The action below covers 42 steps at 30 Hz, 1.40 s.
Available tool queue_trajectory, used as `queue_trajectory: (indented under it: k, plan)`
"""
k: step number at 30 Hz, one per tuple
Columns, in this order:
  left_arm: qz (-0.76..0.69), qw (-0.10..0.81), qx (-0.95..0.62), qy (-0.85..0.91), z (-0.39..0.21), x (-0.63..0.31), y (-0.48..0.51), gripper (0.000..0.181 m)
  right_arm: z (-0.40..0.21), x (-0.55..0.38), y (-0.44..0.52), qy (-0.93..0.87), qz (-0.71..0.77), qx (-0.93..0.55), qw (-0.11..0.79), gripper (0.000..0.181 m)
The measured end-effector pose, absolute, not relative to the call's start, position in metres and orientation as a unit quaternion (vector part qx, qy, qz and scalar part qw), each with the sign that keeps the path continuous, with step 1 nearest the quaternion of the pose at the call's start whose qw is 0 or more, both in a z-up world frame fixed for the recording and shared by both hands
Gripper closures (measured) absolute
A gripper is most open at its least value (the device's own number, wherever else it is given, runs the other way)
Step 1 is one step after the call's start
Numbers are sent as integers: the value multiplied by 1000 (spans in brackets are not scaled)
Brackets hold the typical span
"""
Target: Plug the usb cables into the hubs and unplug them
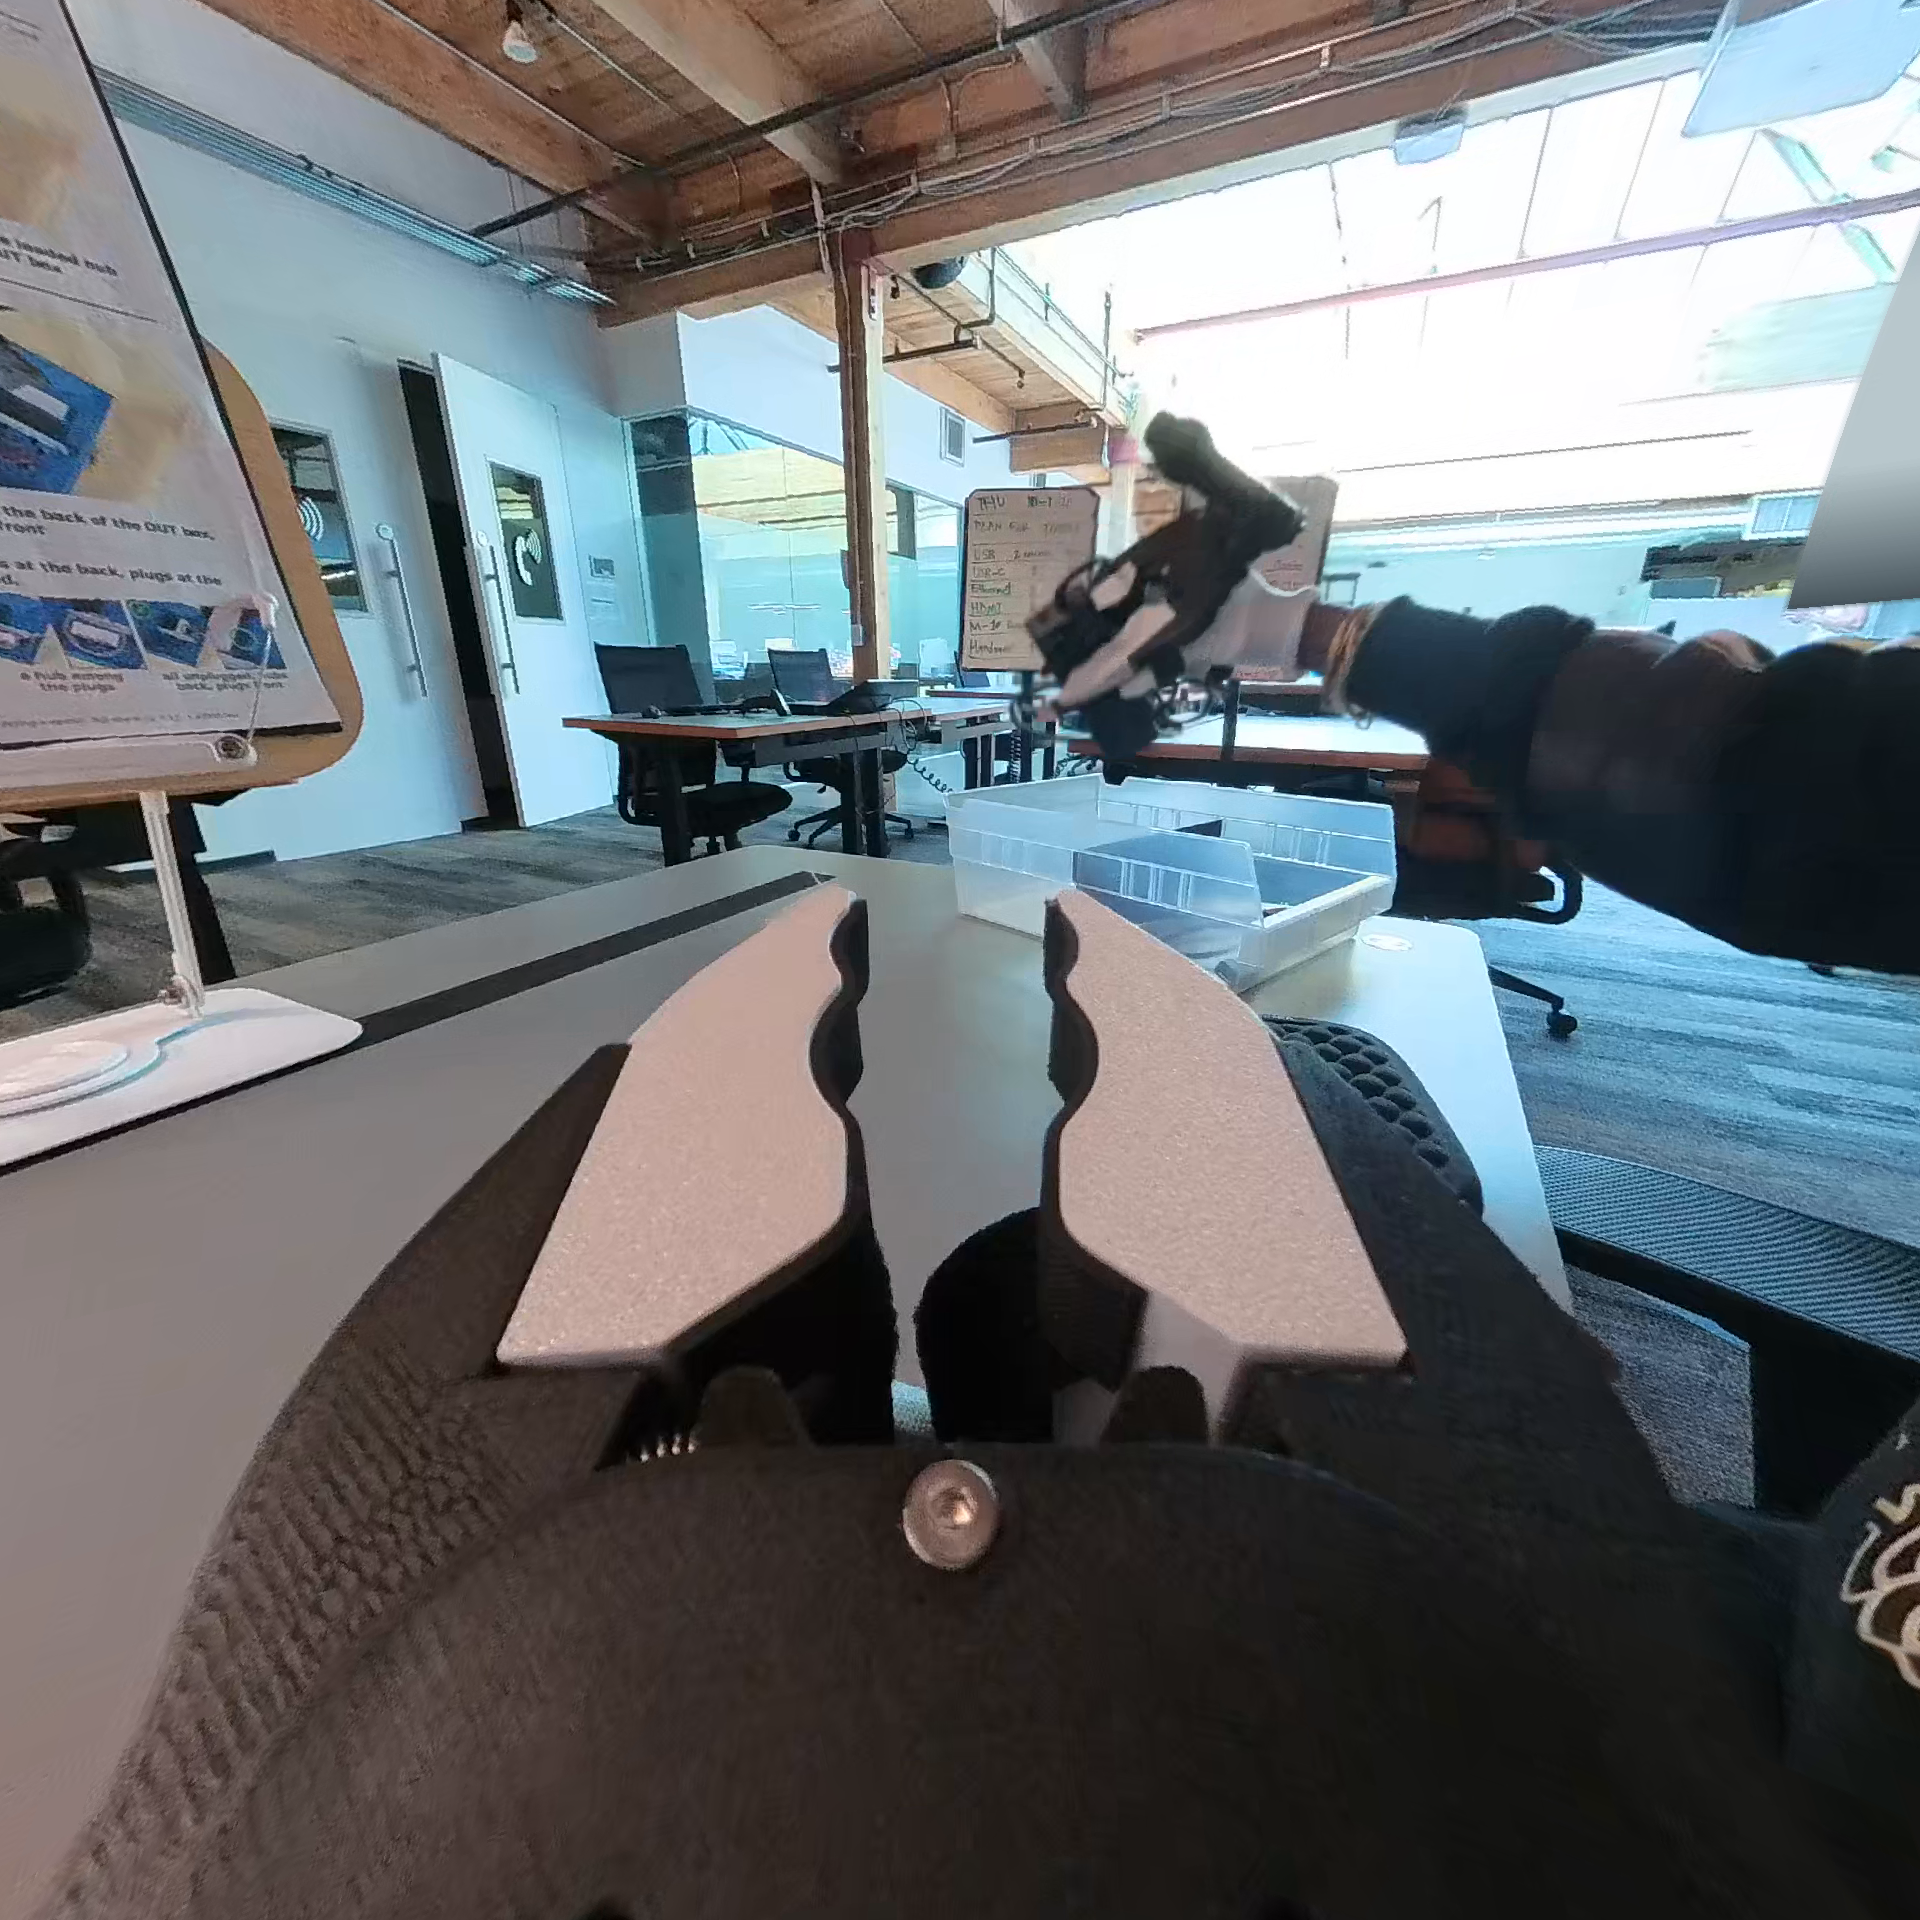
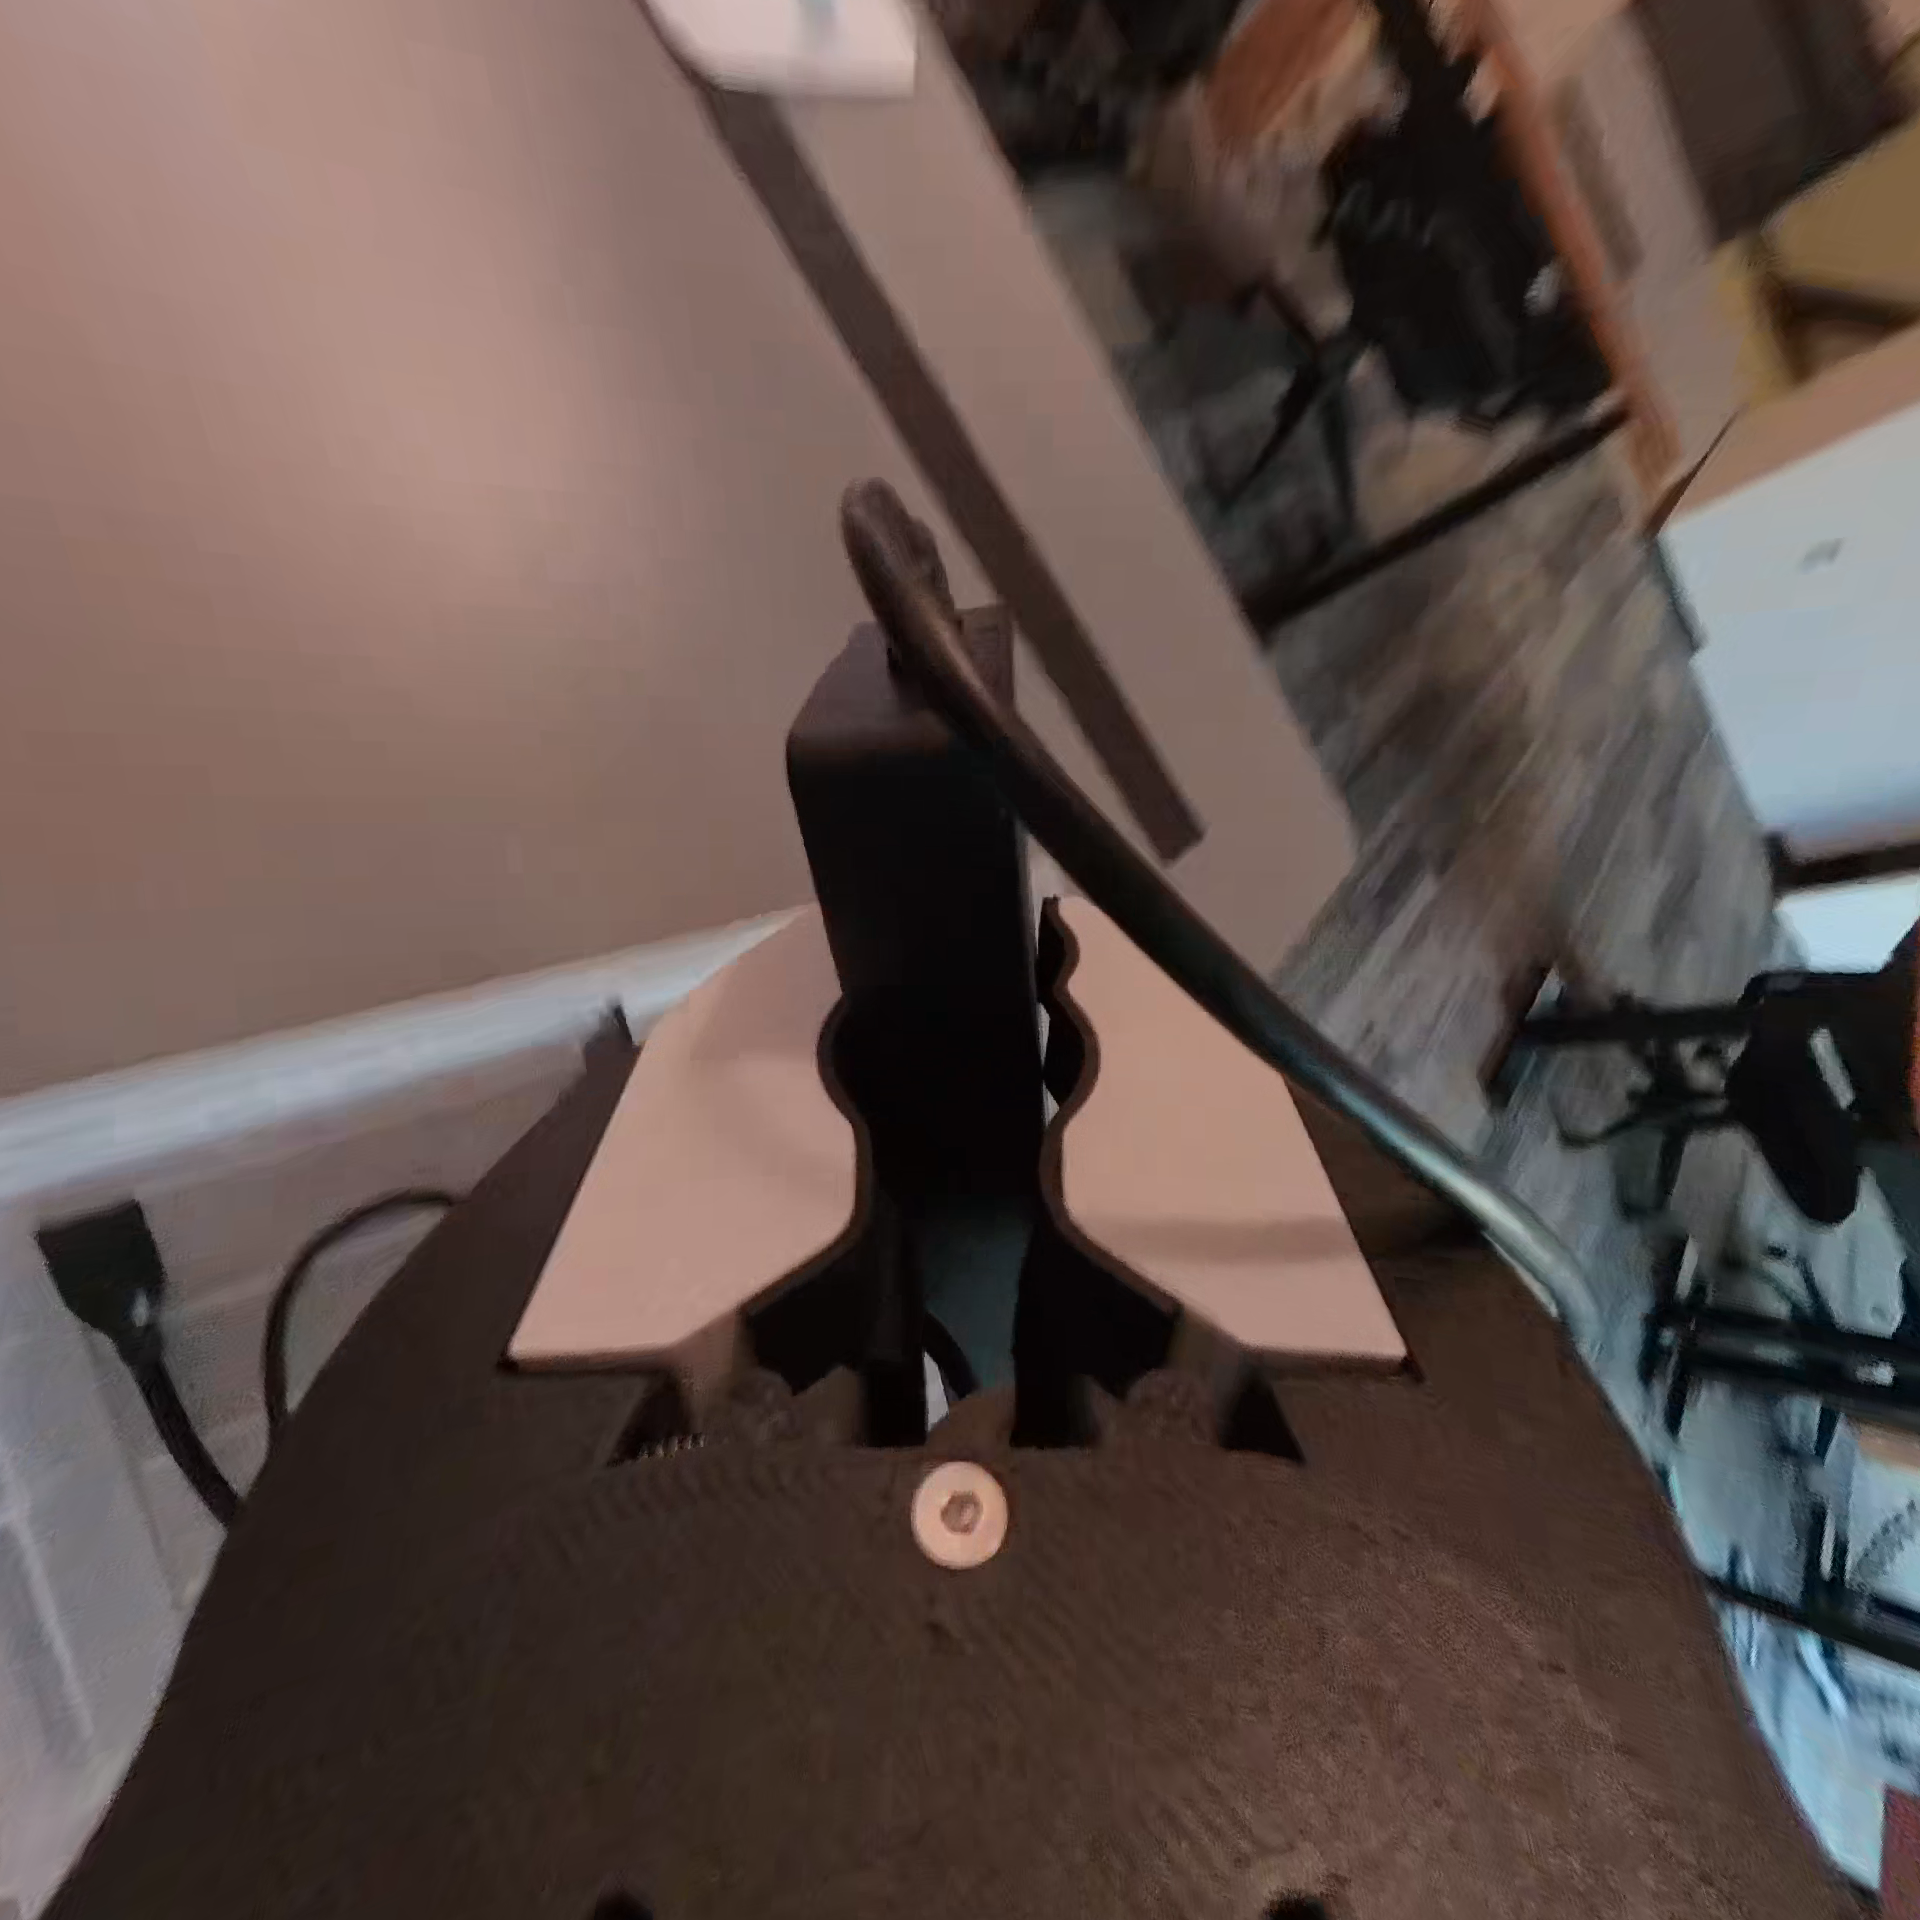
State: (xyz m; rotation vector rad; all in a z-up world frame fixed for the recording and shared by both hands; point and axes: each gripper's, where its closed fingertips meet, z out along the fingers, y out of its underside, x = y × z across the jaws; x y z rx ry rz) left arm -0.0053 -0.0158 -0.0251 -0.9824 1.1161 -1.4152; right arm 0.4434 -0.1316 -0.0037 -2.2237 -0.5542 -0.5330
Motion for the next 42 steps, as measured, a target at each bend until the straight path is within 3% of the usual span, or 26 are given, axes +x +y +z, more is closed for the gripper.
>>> queue_trajectory:
  k: [6, 14, 20, 27, 30, 33, 37, 39, 42]
  plan:
    - [-582, 522, -410, 469, -27, -4, -15, 150, -101, 494, -155, -218, -180, -938, 202, 150]
    - [-581, 520, -408, 475, -27, -4, -18, 150, -151, 497, -154, -234, -137, -953, 135, 150]
    - [-579, 521, -405, 479, -27, -4, -20, 150, -154, 496, -161, -202, -108, -968, 104, 133]
    - [-580, 526, -400, 477, -25, -6, -21, 150, -110, 486, -170, -135, -49, -984, 103, 127]
    - [-580, 537, -395, 469, -21, -9, -19, 150, -70, 465, -153, -123, -18, -971, 203, 121]
    - [-577, 546, -392, 464, -18, -10, -18, 148, 12, 419, -118, -164, 4, -873, 460, 110]
    - [-567, 557, -386, 468, -17, -10, -19, 145, 134, 338, -129, -191, 35, -587, 786, 36]
    - [-562, 565, -379, 471, -16, -11, -21, 144, 159, 298, -154, -208, 57, -476, 853, 36]
    - [-565, 568, -361, 476, -13, -14, -27, 143, 159, 244, -175, -219, 105, -412, 878, 36]
